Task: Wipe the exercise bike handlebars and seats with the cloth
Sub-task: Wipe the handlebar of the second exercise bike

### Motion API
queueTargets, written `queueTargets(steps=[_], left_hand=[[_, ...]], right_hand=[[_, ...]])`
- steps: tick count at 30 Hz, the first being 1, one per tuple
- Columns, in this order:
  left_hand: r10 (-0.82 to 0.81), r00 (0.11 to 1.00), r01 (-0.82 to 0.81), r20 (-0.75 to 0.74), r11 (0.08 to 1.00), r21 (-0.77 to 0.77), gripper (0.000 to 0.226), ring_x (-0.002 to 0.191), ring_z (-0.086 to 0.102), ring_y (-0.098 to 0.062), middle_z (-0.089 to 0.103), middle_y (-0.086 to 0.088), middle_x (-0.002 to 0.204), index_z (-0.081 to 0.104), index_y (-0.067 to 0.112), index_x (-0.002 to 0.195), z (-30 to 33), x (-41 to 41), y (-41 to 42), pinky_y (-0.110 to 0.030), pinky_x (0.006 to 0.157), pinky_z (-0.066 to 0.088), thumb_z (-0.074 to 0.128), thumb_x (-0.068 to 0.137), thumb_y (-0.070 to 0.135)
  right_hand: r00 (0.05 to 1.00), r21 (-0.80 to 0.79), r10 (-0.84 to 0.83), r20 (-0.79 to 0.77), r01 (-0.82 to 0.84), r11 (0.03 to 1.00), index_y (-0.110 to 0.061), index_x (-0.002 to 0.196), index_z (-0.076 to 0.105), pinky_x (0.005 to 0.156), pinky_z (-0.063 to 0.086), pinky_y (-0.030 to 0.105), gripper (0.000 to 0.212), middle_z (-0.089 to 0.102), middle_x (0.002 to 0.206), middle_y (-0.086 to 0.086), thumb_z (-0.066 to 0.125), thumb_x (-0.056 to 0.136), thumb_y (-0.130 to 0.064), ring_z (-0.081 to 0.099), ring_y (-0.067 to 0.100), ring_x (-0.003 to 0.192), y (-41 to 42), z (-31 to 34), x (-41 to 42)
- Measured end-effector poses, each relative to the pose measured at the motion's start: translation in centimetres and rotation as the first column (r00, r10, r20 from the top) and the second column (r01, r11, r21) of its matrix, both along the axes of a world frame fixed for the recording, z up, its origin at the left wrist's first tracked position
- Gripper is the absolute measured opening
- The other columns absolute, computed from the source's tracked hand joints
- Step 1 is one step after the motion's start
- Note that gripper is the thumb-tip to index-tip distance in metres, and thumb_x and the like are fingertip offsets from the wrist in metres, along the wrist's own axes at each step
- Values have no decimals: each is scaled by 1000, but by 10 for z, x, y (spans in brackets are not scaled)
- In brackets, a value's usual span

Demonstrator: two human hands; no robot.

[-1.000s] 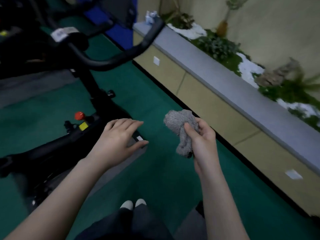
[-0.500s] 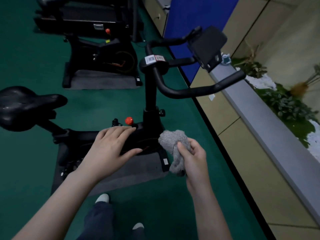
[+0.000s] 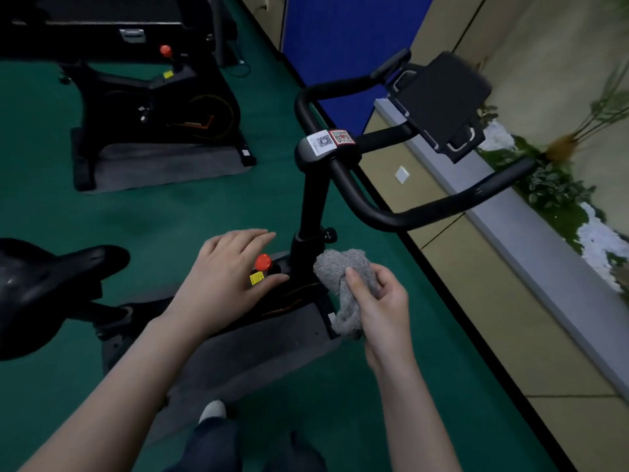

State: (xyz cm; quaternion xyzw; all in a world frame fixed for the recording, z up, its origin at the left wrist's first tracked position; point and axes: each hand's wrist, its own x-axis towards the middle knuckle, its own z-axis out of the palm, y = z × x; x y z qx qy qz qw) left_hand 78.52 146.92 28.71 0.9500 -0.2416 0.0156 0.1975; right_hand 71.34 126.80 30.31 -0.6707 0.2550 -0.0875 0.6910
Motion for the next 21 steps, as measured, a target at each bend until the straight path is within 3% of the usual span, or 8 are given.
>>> queueTargets(steps=[8,17,21], left_hand=[[-131,991,129,-40,990,-49,72,127,43,-16,48,6,138,40,23,141,-8,56,-1,-36,105,30,34,85,68],[-135,989,141,54,981,-130,72,130,39,-20,41,2,144,42,19,140,-10,115,-55,-38,106,29,40,85,64],[-114,989,127,89,980,-154,72,132,36,-20,36,3,147,40,19,142,-7,136,-66,-39,107,28,43,84,63]], right_hand=[[980,-84,-194,34,196,977,-14,99,67,77,55,30,13,74,93,0,69,87,-12,71,17,89,6,12,26],[968,-273,-204,143,237,933,-20,95,69,74,56,36,11,73,88,-3,71,85,-18,70,17,84,-37,38,79],[962,-463,-193,194,264,846,-19,93,67,73,52,20,10,69,87,-8,71,85,-16,66,4,82,-54,43,114]])
